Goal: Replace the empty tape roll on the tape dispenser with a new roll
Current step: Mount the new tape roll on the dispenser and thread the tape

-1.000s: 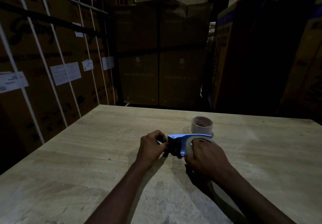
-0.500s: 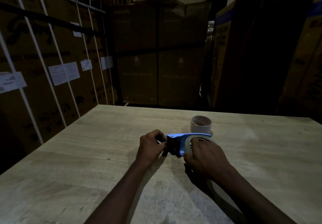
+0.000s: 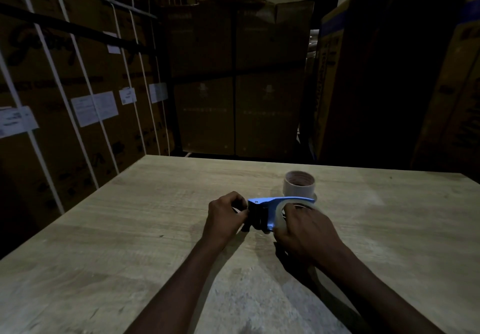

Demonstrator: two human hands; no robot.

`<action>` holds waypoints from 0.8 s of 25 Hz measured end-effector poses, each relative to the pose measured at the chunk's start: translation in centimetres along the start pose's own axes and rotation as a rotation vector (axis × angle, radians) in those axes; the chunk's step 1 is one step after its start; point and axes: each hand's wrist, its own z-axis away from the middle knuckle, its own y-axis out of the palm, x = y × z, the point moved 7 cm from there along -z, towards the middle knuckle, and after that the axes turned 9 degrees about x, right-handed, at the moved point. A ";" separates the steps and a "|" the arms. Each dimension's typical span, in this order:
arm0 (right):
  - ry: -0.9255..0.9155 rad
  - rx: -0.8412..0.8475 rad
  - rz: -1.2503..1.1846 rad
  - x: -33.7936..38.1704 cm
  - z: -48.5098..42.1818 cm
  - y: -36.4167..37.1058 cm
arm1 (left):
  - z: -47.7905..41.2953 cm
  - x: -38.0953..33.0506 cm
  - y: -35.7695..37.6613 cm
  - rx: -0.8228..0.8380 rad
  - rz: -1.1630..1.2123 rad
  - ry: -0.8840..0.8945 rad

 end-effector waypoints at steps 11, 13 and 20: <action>0.007 0.022 0.012 -0.1 -0.2 0.0 | -0.1 0.1 0.2 0.008 -0.006 -0.021; -0.001 0.026 0.011 0.2 -0.1 -0.2 | -0.1 0.1 0.2 0.007 -0.005 -0.019; 0.041 0.032 -0.031 0.0 0.1 -0.4 | 0.0 0.1 0.1 -0.001 -0.002 -0.026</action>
